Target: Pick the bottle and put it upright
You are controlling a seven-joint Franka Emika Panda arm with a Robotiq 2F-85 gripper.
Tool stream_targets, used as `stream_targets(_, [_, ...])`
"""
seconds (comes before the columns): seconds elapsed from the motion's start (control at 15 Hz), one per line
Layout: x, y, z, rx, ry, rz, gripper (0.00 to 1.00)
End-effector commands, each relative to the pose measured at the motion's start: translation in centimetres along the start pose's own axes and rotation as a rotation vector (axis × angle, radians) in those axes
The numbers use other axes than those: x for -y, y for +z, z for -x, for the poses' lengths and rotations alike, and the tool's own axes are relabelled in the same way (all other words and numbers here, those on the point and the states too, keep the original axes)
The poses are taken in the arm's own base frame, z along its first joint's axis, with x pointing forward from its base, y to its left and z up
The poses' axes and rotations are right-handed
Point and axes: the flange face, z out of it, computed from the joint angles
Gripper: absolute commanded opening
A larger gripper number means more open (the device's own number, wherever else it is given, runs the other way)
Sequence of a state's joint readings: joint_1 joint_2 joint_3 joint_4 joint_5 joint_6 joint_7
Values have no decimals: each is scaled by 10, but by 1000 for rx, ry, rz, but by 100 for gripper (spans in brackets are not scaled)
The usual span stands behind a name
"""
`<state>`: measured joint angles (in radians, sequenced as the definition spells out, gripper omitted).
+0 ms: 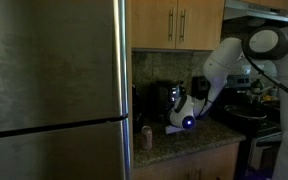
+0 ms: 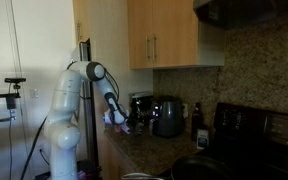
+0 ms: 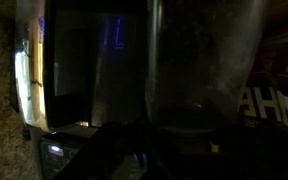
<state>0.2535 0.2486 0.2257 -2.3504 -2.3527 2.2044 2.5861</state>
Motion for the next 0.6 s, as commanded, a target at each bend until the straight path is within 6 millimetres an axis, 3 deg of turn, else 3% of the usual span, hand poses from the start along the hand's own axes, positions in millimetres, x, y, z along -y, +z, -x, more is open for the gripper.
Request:
stream_targets(0.0, [-1,5,6,-12,-34,-8,27])
stream_targets(0.53, [0,6,6,-45,-17,-23,27])
